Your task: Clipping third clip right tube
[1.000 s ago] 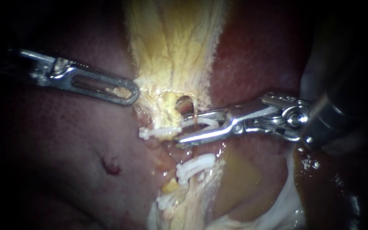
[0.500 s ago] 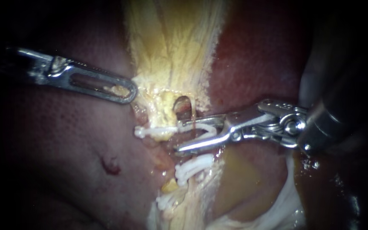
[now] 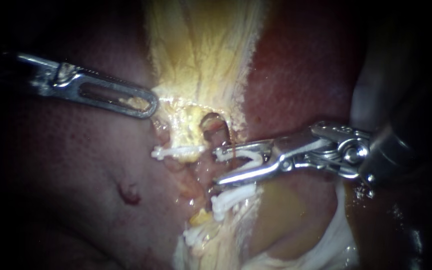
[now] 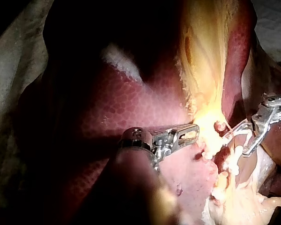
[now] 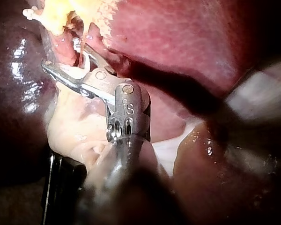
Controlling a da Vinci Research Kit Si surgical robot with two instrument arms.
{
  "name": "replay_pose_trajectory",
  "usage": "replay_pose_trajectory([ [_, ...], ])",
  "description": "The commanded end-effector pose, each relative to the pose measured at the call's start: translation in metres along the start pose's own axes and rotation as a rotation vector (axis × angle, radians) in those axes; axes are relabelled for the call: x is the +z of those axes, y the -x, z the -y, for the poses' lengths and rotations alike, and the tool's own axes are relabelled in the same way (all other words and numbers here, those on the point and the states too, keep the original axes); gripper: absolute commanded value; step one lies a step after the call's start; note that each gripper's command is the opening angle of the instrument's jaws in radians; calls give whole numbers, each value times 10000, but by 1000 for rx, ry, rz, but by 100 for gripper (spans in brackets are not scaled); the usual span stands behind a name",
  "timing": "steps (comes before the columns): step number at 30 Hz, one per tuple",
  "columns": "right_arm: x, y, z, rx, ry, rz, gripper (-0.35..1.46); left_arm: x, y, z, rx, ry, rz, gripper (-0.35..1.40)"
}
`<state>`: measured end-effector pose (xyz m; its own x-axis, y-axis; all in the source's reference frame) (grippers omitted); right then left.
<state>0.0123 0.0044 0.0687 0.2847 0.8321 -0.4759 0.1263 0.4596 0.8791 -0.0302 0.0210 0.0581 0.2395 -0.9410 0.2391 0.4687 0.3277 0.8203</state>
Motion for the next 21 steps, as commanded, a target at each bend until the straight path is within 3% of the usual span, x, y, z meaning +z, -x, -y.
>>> replay_pose_trajectory([
  [1, 0, 0, 1, 0, -7, 0, 49, 1, 0, -1, 0, 0, 0, -35],
  [12, 13, -4, 11, -16, -106, -20, 49, 1, 0, 0, 0, 0, 0, -35],
  [21, 29, -11, 9, -29, -151, -63, 49, 1, 0, 0, 0, 1, 0, -35],
])
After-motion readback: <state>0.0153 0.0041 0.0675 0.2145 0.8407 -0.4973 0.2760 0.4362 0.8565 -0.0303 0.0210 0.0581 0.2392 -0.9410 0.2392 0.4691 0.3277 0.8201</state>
